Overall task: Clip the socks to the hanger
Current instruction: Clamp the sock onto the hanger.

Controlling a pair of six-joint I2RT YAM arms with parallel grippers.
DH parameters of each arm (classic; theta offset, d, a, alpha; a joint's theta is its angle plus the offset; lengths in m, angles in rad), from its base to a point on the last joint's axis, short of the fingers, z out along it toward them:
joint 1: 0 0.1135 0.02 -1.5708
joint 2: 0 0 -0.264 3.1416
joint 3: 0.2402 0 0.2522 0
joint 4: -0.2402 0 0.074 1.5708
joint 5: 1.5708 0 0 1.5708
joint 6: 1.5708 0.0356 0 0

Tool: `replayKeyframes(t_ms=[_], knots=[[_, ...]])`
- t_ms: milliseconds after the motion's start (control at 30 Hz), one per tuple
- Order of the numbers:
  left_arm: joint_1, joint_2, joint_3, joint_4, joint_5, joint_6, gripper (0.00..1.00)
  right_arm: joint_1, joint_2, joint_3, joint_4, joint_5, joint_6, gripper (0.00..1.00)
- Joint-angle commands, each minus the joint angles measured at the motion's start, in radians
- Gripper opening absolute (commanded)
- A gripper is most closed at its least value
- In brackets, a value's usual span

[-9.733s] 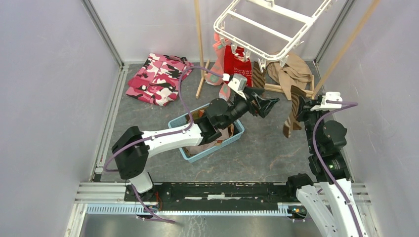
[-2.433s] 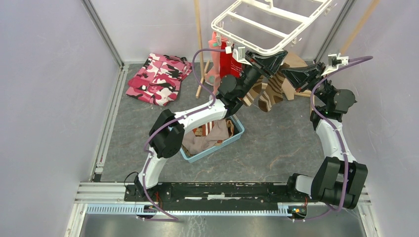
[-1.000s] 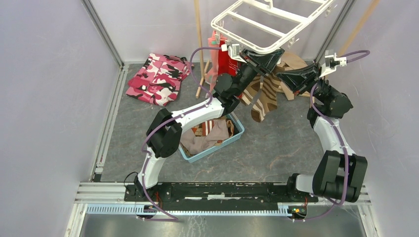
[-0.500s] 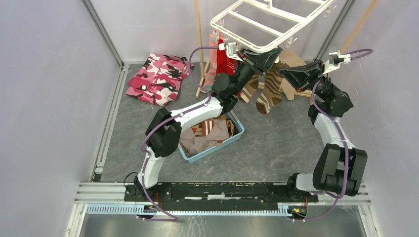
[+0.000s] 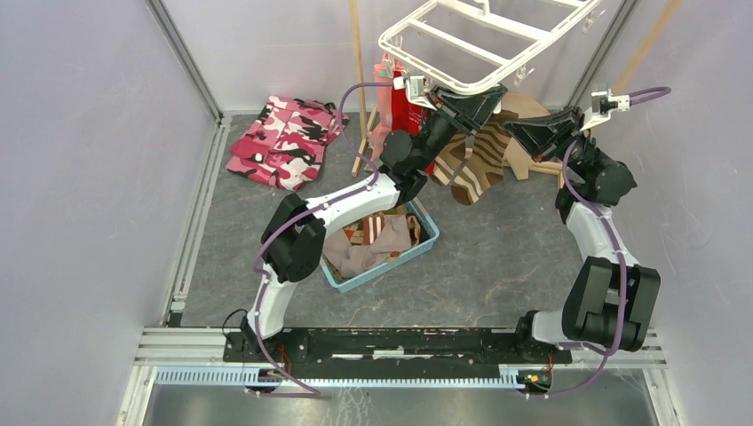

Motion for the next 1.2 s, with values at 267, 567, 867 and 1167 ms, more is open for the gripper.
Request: replayKeyframes(t_ms=[267, 567, 867, 1167], knots=[[0.013, -0.058, 0.007, 0.036, 0.001, -0.044, 0.02, -0.012, -0.037, 0.065, 0.003, 0.012, -0.026, 0.00], [0.015, -0.046, 0.033, 0.020, 0.005, -0.029, 0.02, -0.012, -0.092, 0.019, 0.012, -0.028, -0.020, 0.00], [0.016, -0.049, 0.041, 0.025, 0.026, -0.038, 0.02, -0.011, -0.191, 0.012, -0.436, -0.040, -0.352, 0.00], [0.016, -0.054, 0.032, 0.029, 0.032, -0.047, 0.02, 0.018, -0.254, 0.056, -0.831, -0.036, -0.678, 0.00]])
